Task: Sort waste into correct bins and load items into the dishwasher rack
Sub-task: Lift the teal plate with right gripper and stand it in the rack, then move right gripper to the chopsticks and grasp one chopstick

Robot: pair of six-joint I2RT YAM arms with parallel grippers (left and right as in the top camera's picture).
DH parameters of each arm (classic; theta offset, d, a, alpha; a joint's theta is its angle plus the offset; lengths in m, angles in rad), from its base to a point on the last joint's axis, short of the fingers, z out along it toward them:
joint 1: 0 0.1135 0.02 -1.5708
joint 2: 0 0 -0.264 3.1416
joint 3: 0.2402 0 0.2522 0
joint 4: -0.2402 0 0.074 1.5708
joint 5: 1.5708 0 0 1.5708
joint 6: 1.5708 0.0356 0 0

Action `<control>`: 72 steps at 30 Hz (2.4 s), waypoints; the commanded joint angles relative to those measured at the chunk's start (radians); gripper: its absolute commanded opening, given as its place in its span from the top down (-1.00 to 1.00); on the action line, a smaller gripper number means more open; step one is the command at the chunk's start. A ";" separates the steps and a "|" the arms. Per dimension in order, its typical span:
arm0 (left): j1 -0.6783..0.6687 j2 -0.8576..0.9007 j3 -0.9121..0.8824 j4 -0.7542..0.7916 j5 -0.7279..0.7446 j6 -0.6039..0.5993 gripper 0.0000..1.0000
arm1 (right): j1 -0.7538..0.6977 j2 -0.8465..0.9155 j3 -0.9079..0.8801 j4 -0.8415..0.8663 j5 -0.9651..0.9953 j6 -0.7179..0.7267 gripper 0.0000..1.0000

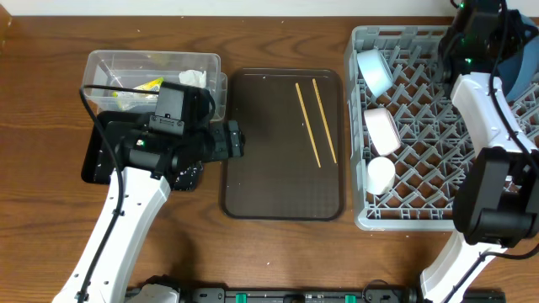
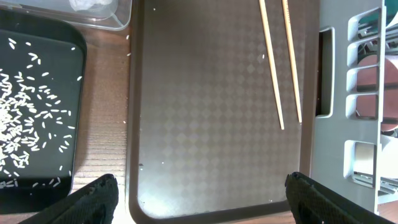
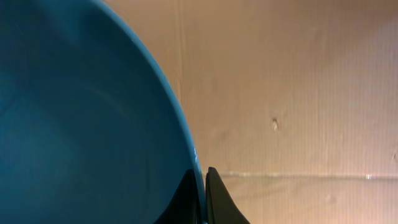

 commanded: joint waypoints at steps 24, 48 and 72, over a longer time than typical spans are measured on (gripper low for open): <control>0.003 -0.005 0.021 -0.003 -0.006 0.009 -0.76 | 0.077 0.003 0.008 -0.331 -0.180 0.363 -0.48; 0.003 -0.005 0.021 -0.003 -0.006 0.009 -0.76 | 0.232 -0.308 0.005 -0.639 -1.367 1.212 -0.99; 0.003 -0.005 0.021 -0.003 -0.006 0.008 -0.76 | 0.594 0.103 -0.023 -0.732 -1.063 1.446 0.01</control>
